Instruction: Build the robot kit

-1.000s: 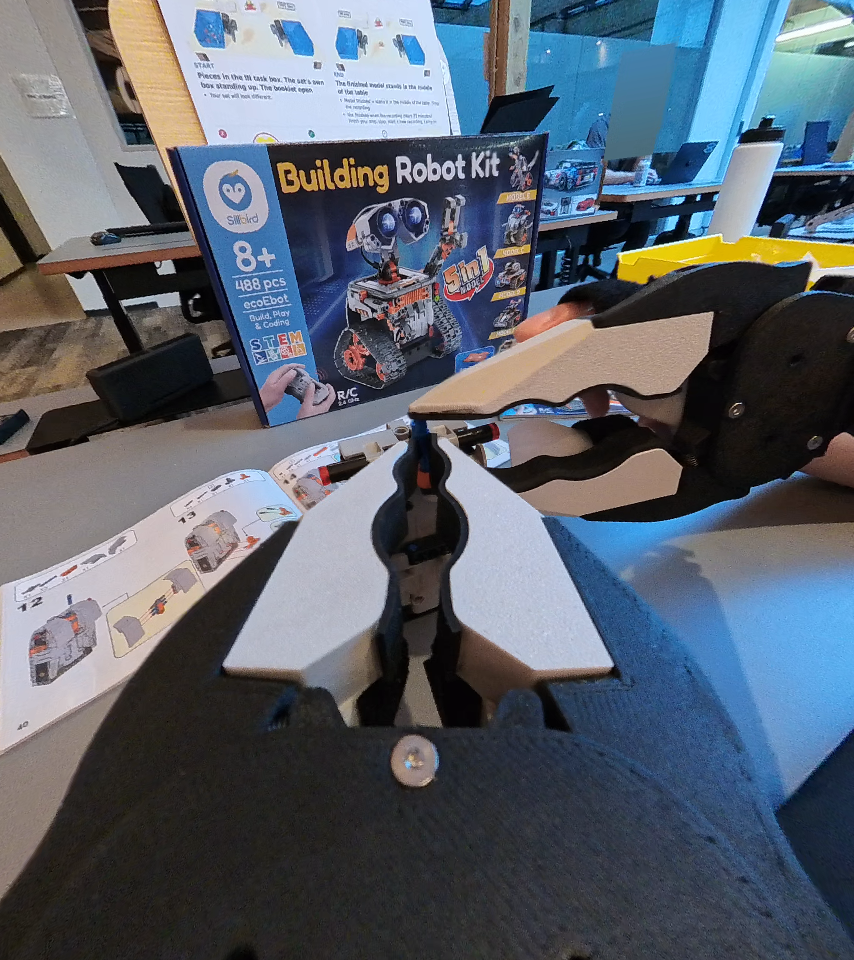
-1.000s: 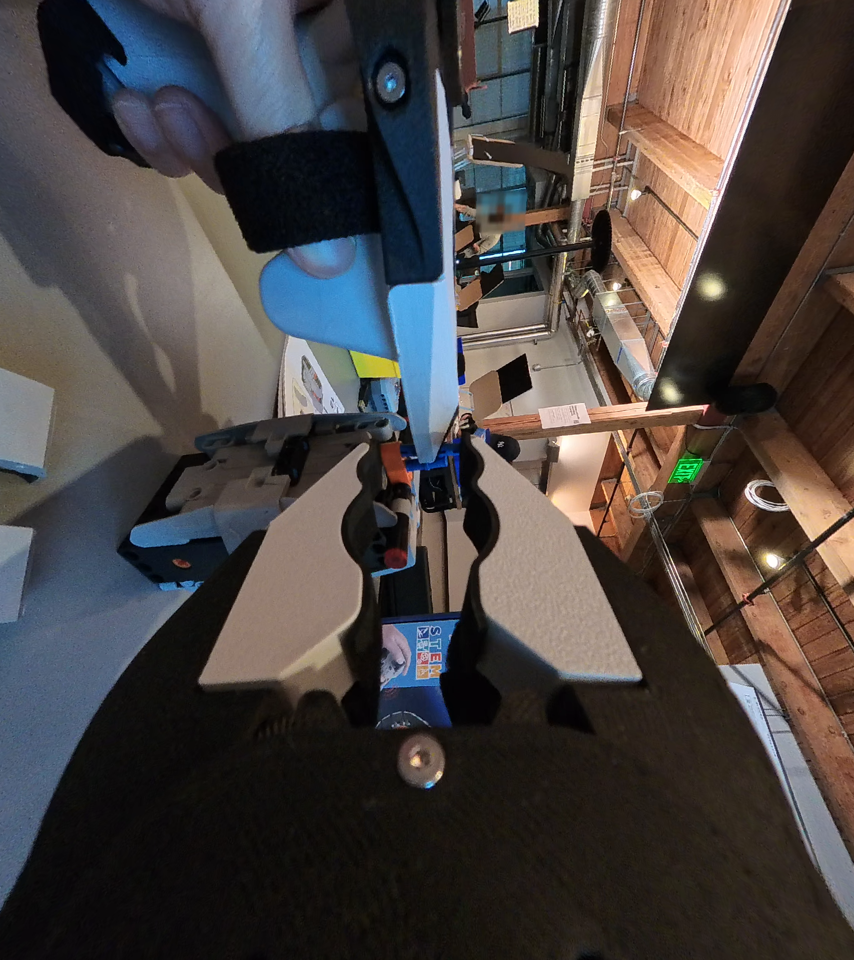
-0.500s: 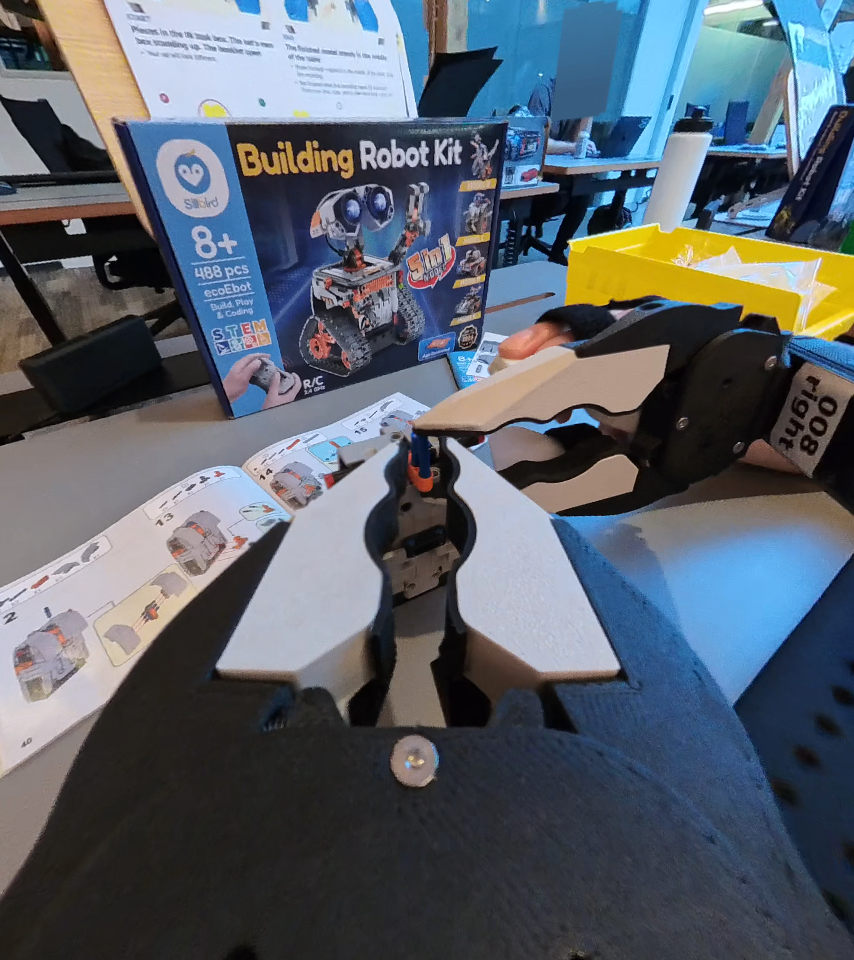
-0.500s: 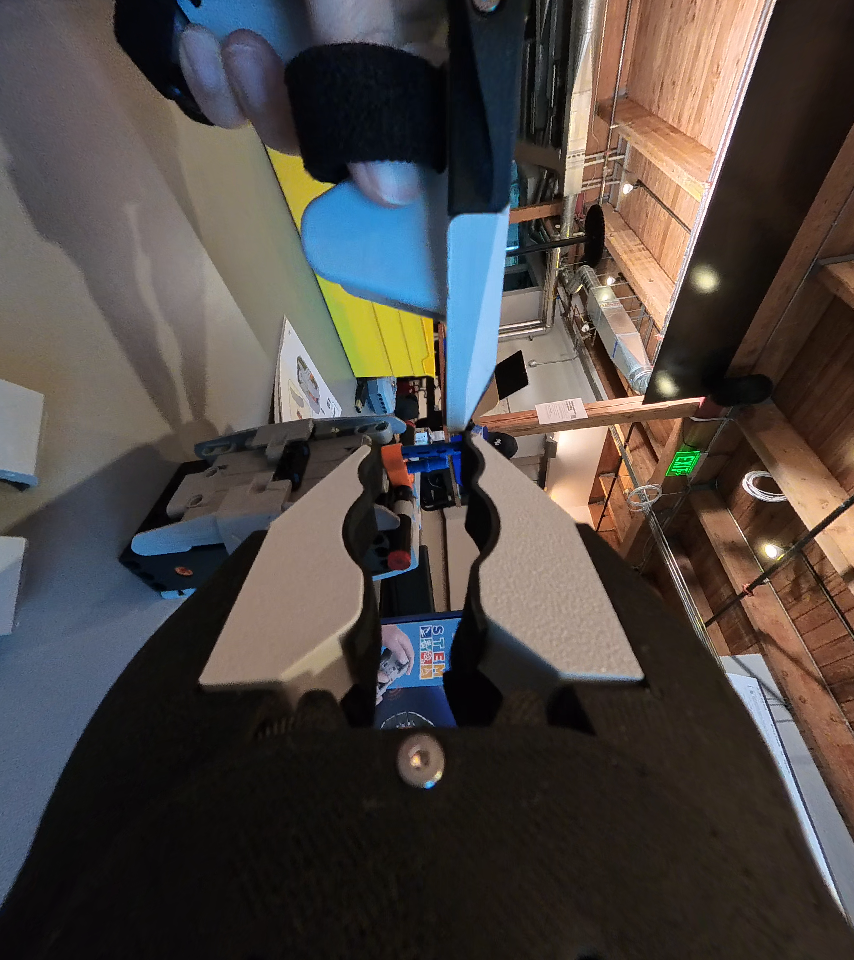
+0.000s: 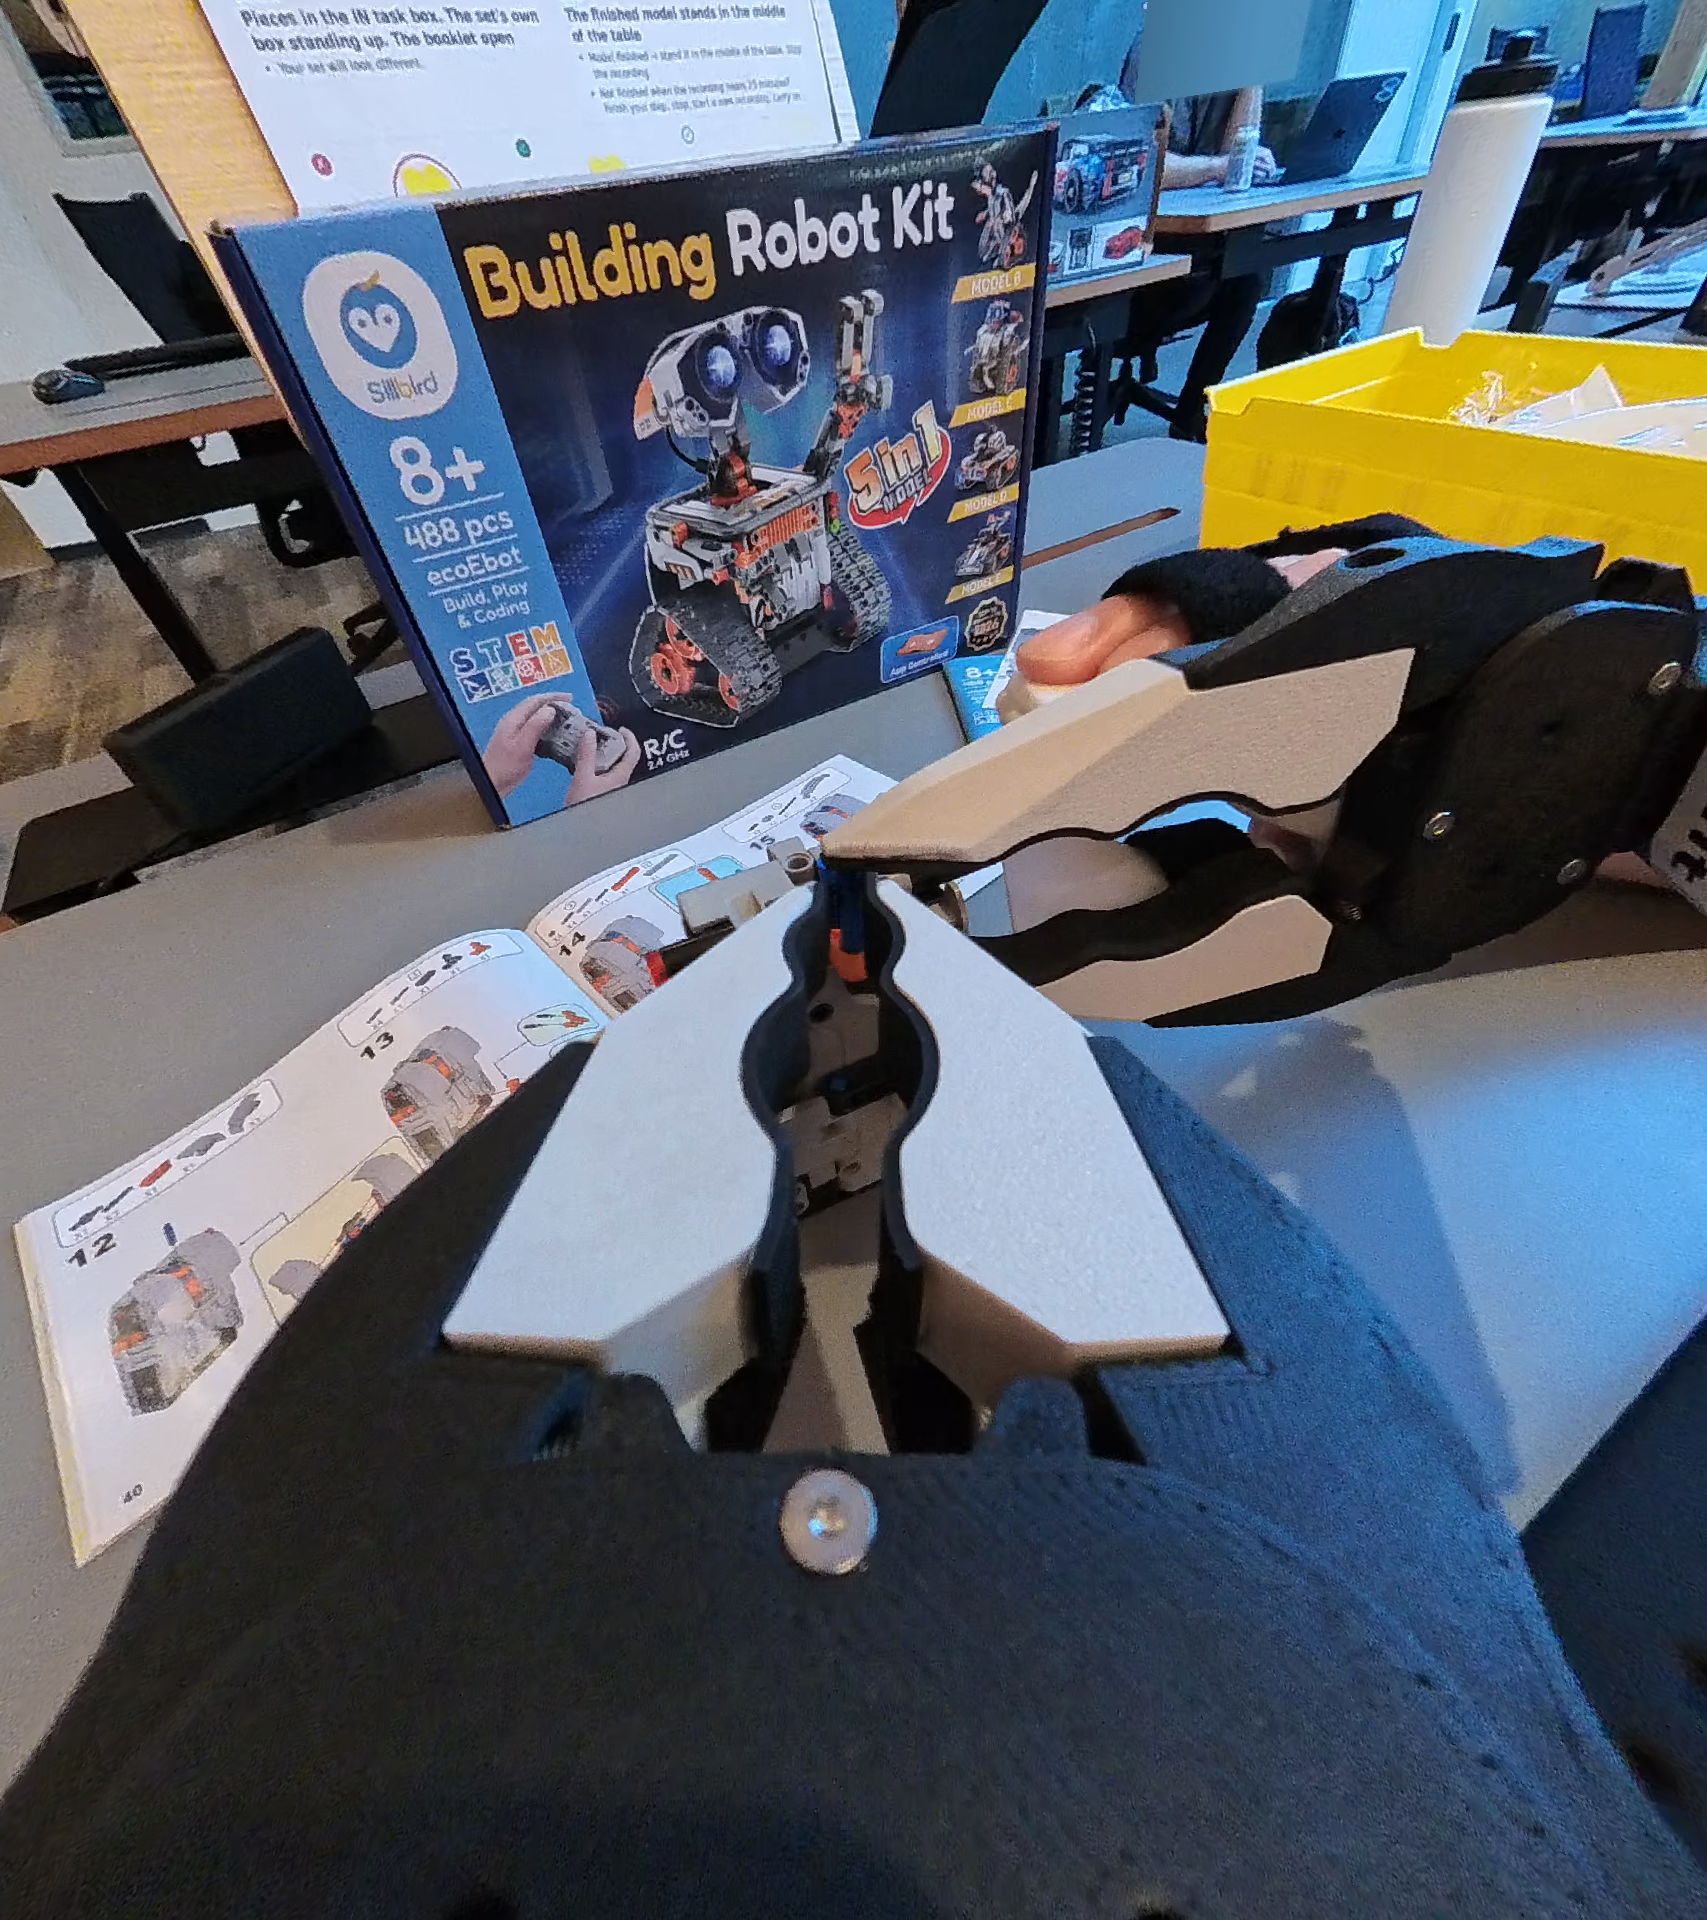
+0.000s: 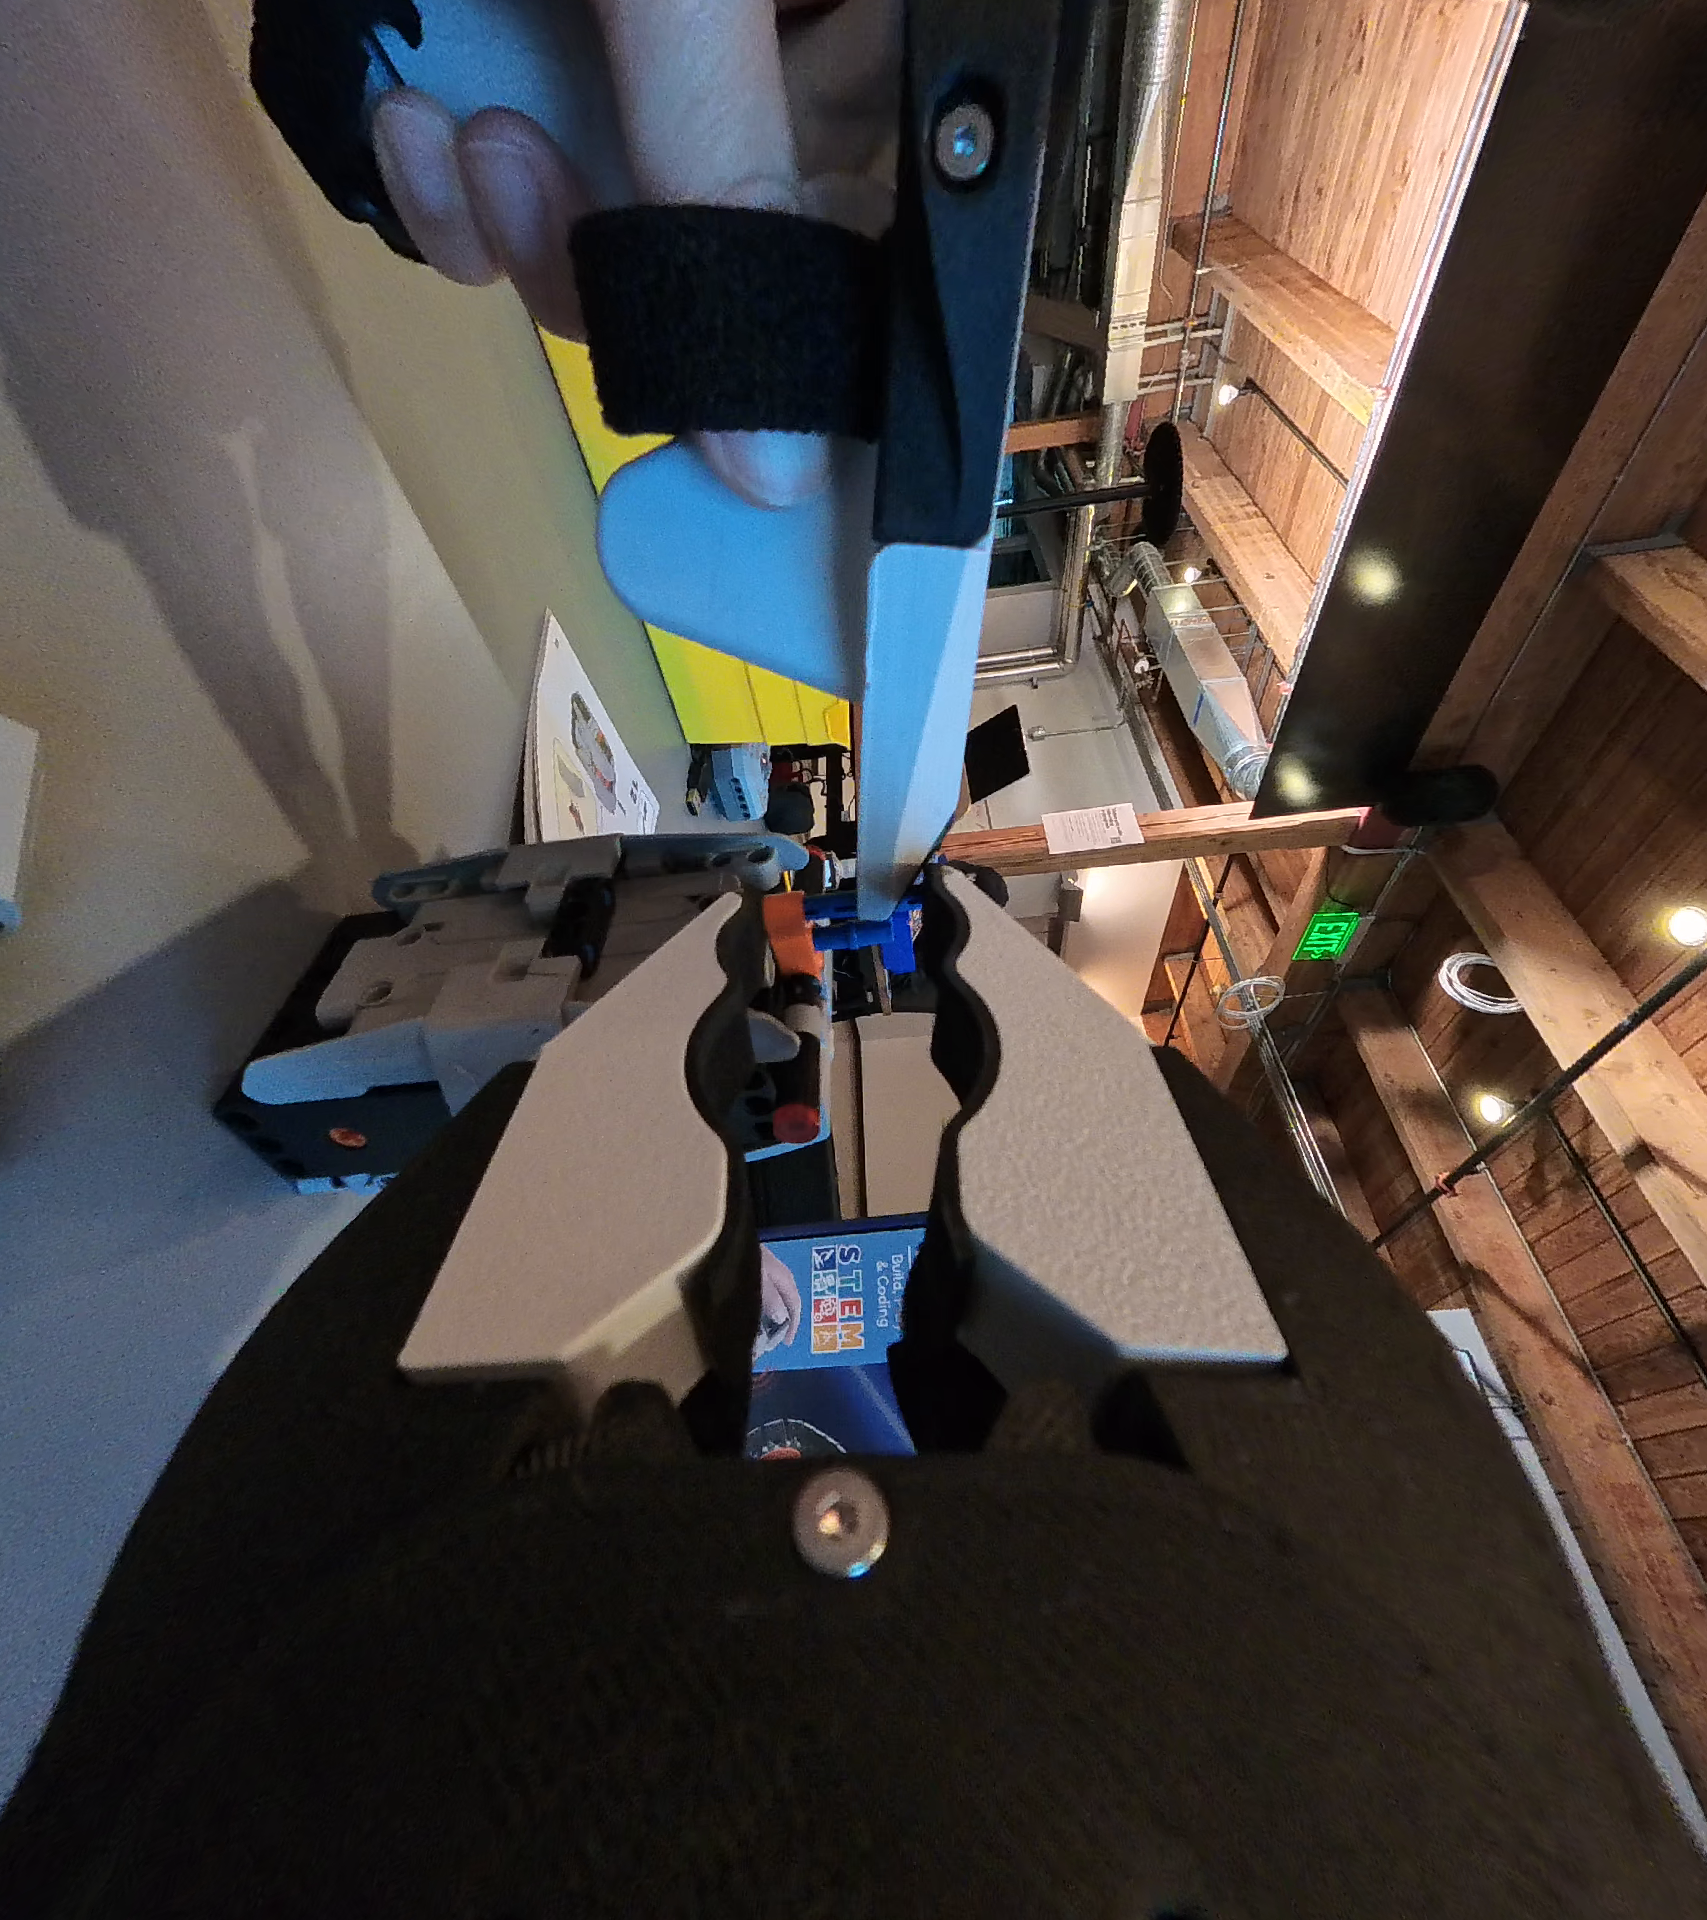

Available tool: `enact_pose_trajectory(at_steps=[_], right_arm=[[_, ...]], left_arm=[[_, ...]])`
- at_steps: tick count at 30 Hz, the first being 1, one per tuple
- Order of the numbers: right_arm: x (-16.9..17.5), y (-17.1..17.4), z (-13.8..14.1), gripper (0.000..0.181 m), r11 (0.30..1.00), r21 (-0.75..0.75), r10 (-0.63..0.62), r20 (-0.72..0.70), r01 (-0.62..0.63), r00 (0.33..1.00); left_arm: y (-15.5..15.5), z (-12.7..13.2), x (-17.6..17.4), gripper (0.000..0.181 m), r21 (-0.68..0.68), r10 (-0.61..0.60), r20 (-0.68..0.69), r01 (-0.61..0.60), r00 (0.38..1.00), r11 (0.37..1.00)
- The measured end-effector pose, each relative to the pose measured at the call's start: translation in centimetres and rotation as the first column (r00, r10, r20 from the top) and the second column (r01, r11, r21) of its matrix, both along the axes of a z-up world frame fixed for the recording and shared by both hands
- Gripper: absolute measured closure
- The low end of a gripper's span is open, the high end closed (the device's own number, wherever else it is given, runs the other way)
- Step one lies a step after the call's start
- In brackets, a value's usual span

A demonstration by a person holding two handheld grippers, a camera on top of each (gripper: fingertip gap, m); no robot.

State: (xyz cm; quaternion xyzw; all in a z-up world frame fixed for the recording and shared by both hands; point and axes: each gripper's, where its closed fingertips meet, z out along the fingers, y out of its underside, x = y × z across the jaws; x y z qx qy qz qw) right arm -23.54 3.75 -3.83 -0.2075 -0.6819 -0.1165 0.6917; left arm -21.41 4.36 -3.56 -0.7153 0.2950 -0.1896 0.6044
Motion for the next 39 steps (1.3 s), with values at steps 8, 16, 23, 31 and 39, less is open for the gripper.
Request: enact_pose_trajectory(at_steps=[8, 16, 23, 31, 39], right_arm=[[0.06, 0.11, -0.03, 0.152, 1.0, -0.009, 0.003, -0.003, -0.003, 1.0], [0.07, 0.25, -0.01, 0.152, 1.0, -0.027, -0.001, -0.005, 0.001, 1.0], [-0.02, 0.42, 0.07, 0.15, 0.999, -0.048, -0.016, -0.022, 0.015, 1.0], [-0.06, 0.42, 0.03, 0.151, 0.999, -0.034, -0.02, -0.019, 0.019, 1.0], [-0.05, 0.54, 0.35, 0.145, 0.996, -0.084, -0.023, -0.049, 0.018, 0.999]], left_arm=[[0.2, -0.25, 0.06, 0.179, 0.008, 0.027, -0.028, -0.027, 0.999, 1.0], [0.32, -0.31, 0.05, 0.18, 0.077, 0.061, -0.056, -0.056, 0.997, 0.995], [0.42, -0.31, 0.03, 0.18, 0.099, 0.067, -0.044, -0.063, 0.997, 0.993], [0.48, -0.28, 0.05, 0.179, 0.11, 0.071, -0.03, -0.067, 0.997, 0.992], [0.48, -0.23, -0.03, 0.18, 0.115, 0.068, 0.015, -0.069, 0.998, 0.991]])
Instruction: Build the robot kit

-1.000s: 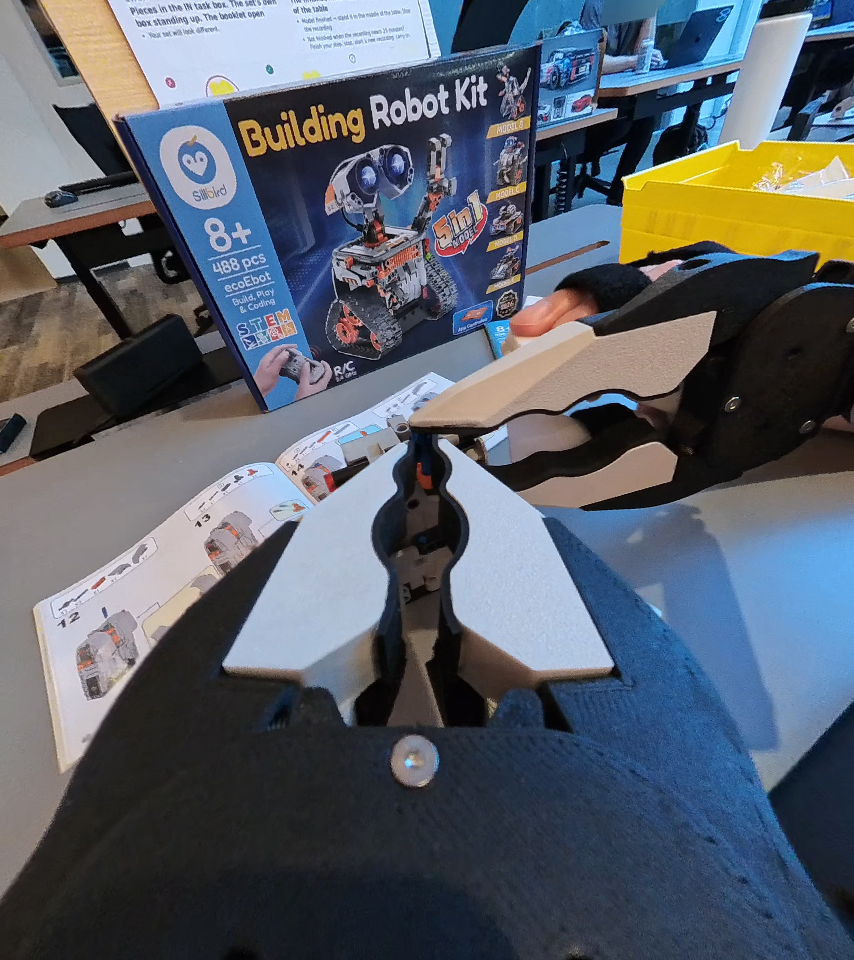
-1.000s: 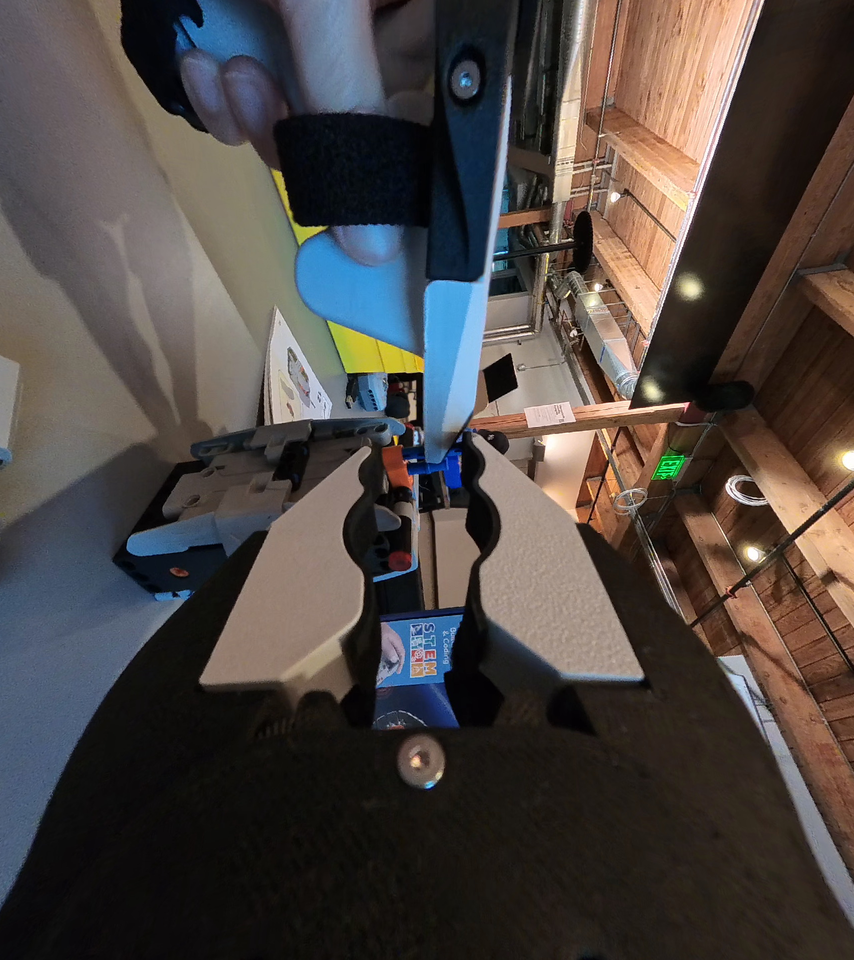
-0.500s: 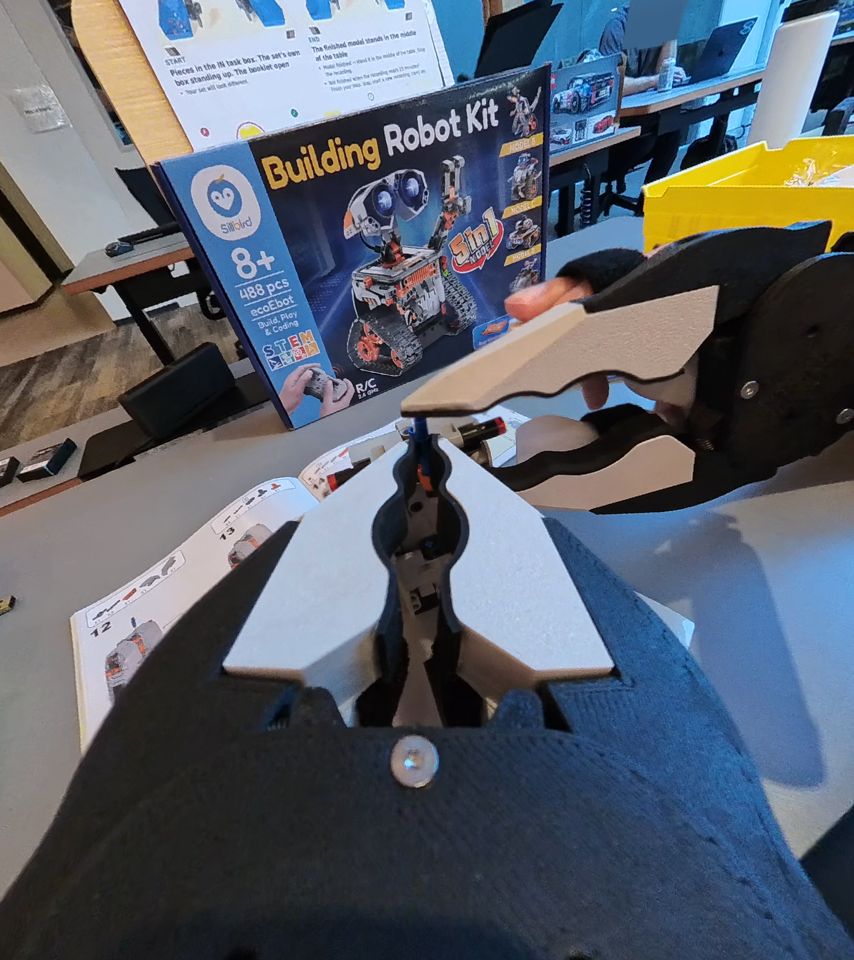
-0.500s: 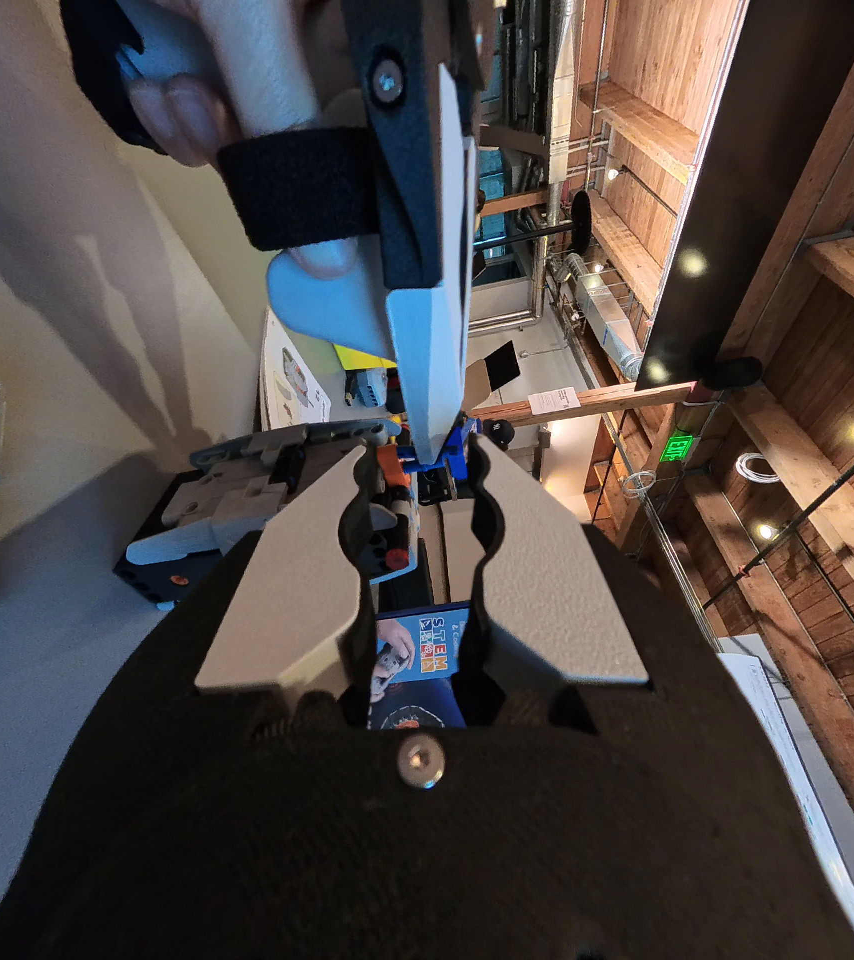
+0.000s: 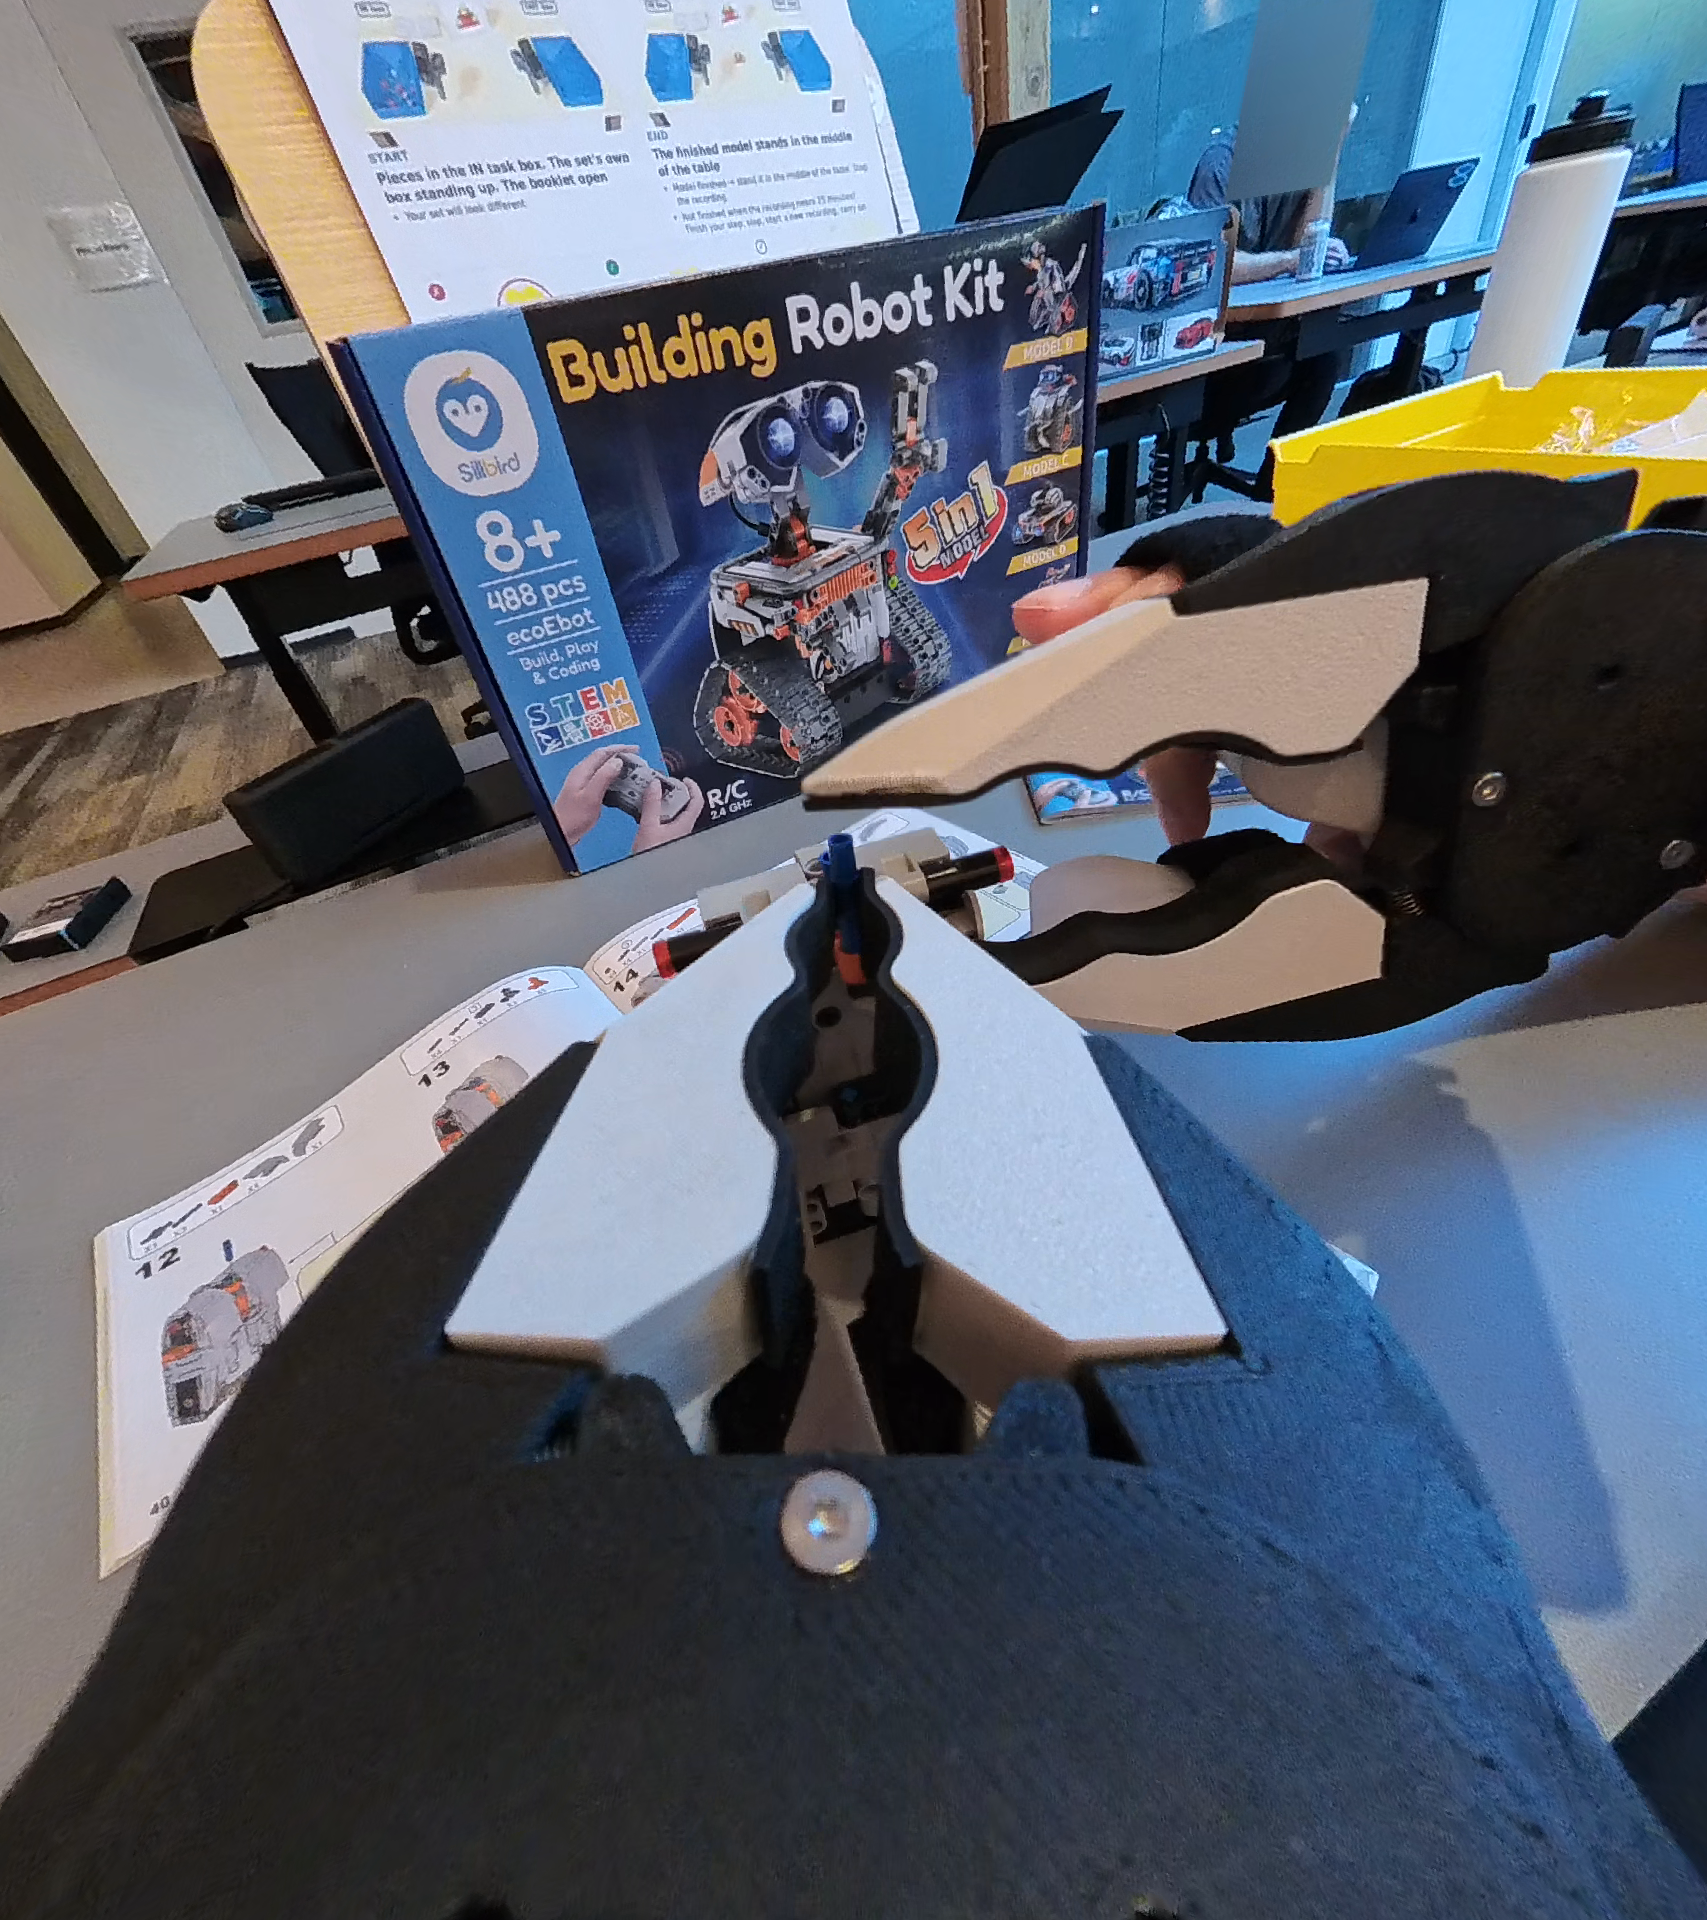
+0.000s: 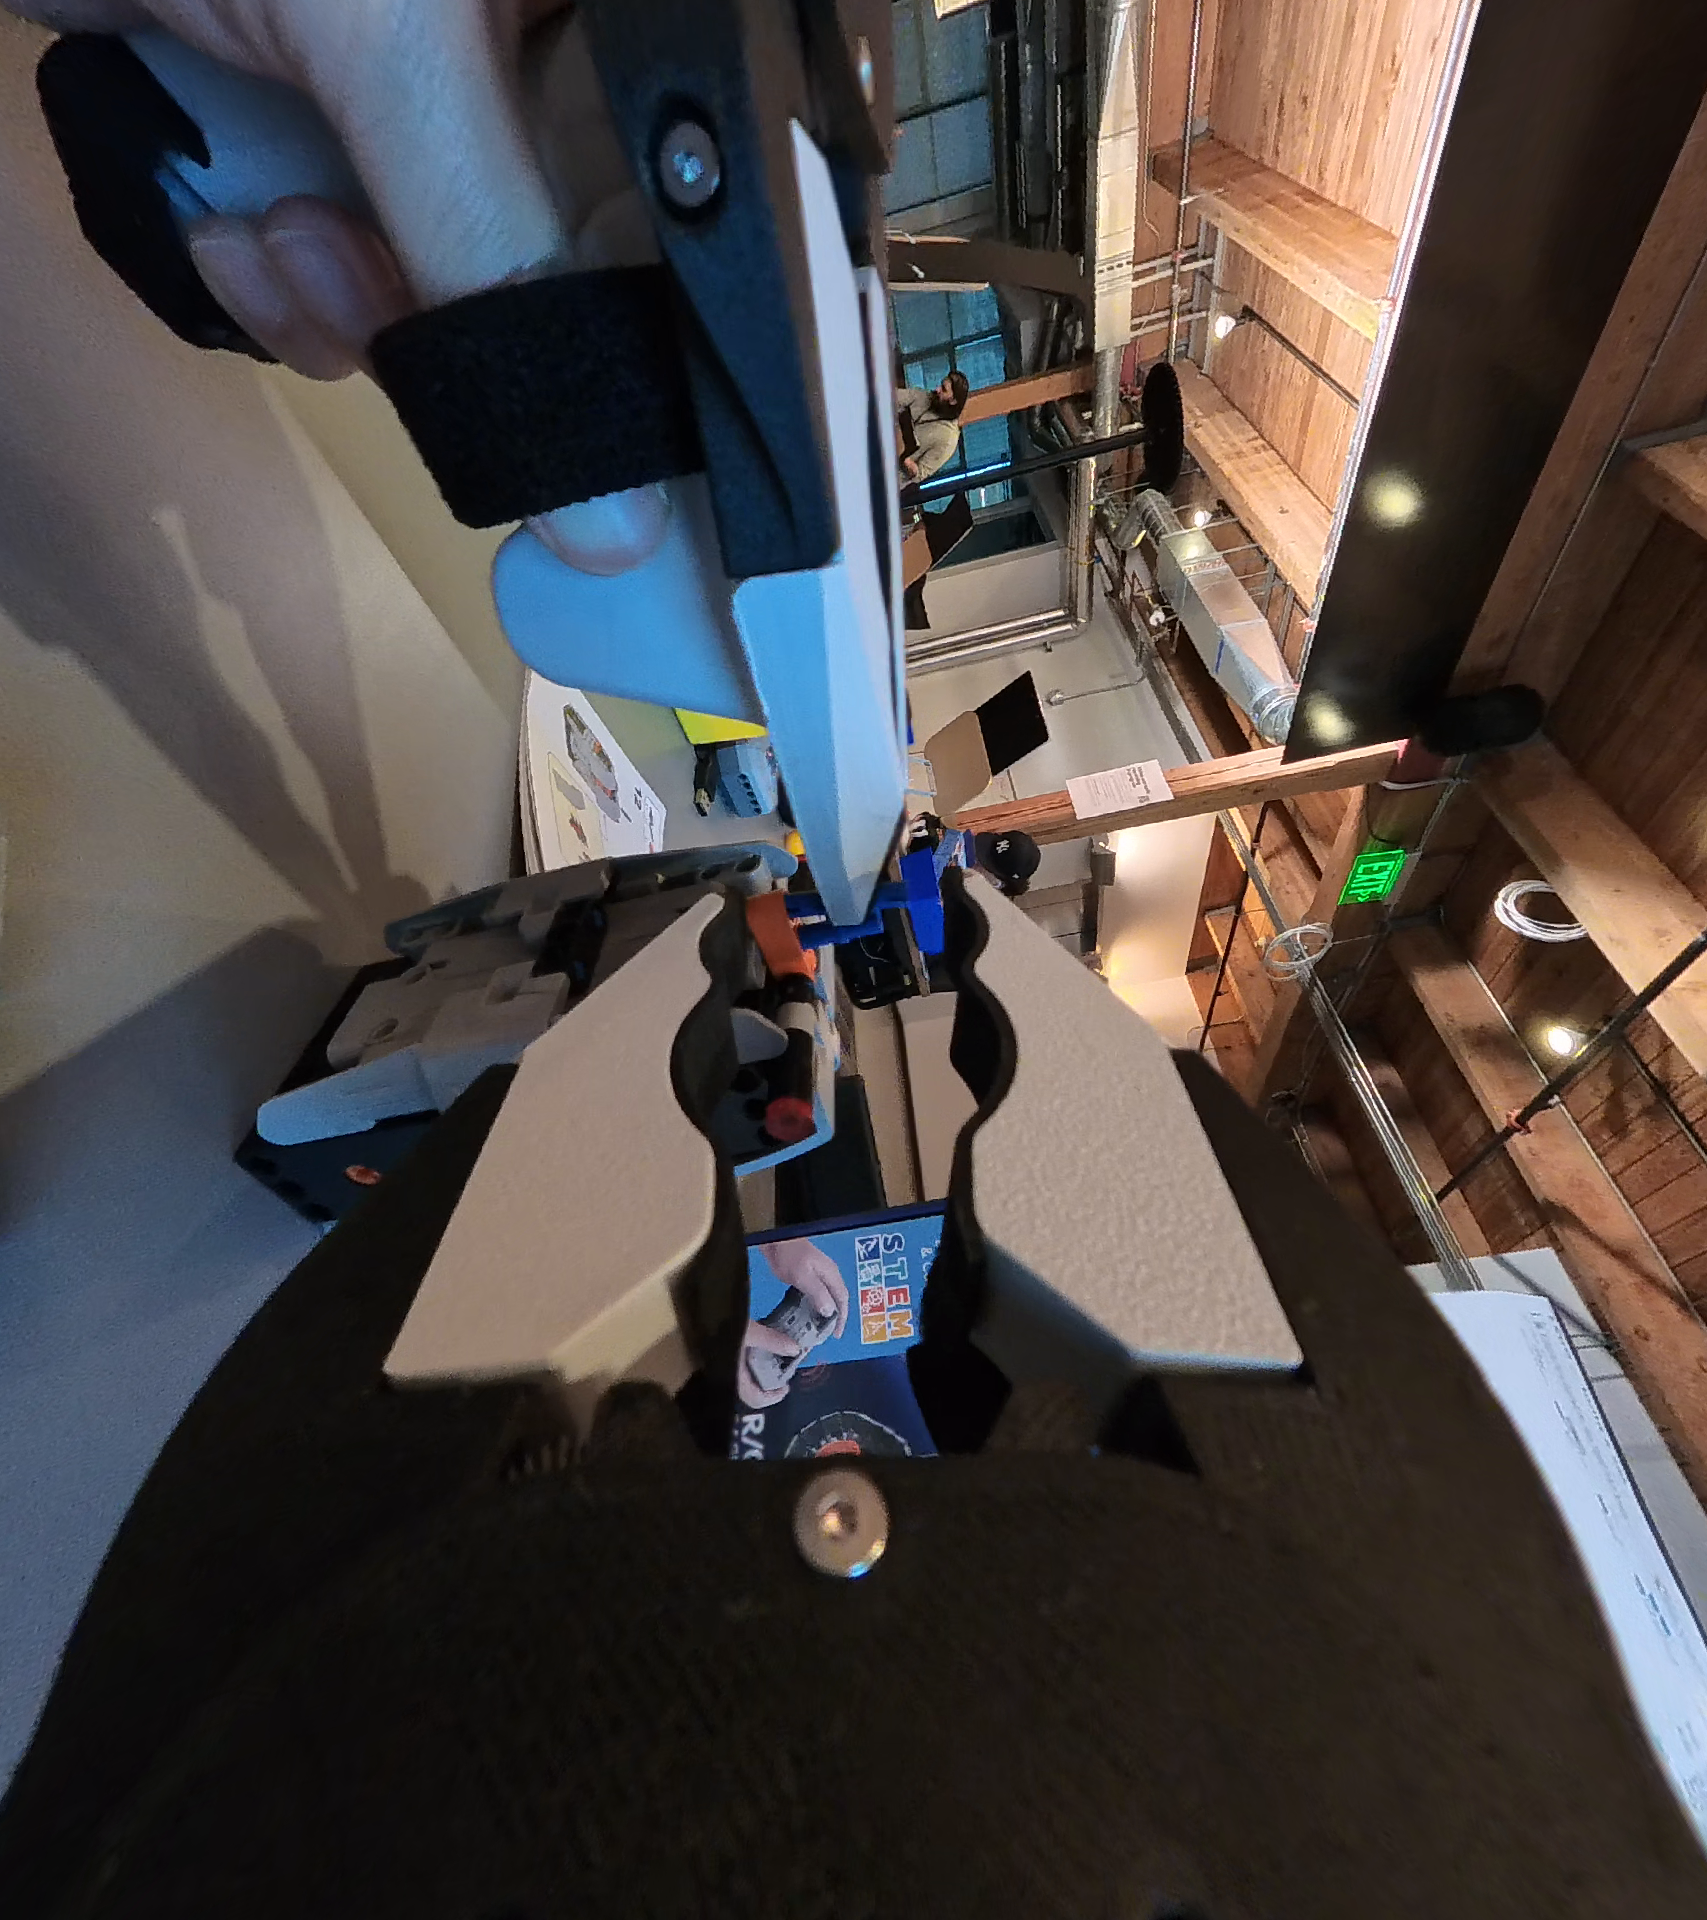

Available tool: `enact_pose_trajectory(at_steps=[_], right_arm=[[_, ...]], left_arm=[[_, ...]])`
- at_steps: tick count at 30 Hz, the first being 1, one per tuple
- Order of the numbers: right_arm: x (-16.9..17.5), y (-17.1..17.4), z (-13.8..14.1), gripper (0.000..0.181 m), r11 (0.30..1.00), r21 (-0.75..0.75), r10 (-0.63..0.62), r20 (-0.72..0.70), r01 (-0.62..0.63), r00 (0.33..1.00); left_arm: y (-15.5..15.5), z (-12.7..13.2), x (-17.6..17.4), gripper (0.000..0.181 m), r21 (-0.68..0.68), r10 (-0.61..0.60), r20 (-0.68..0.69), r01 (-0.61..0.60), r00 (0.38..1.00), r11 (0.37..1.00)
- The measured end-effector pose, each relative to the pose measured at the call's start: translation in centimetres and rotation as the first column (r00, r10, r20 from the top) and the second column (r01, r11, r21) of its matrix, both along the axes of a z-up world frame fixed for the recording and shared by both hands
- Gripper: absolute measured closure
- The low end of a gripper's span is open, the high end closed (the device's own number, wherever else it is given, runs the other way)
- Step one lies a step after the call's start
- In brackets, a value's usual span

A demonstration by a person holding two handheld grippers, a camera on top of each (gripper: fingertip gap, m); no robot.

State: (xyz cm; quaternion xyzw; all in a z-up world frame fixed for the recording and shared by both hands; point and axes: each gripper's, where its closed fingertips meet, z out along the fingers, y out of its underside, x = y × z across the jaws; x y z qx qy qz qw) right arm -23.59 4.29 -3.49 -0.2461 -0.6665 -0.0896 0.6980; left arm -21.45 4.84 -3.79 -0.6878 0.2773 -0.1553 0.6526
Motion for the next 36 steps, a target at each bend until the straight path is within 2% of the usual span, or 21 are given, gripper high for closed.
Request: enact_pose_trajectory(at_steps=[5, 28, 36], right_arm=[[-0.09, -0.11, -0.34, 0.151, 1.0, 0.001, 0.006, 0.015, -0.006, 1.0], [-0.27, -0.04, -0.54, 0.151, 0.999, 0.033, 0.001, 0.07, -0.003, 0.998], [-0.3, -0.06, -0.56, 0.151, 0.998, 0.067, -0.012, 0.09, 0.006, 0.996]], left_arm=[[-0.04, 0.01, -0.04, 0.179, 0.007, 0.003, 0.001, -0.003, 1.0, 1.0], [0.0, 0.11, -0.15, 0.179, 0.01, -0.027, 0.142, 0.026, 0.989, 1.0], [-0.02, 0.1, -0.2, 0.179, 0.018, -0.019, 0.141, 0.016, 0.99, 1.0]])
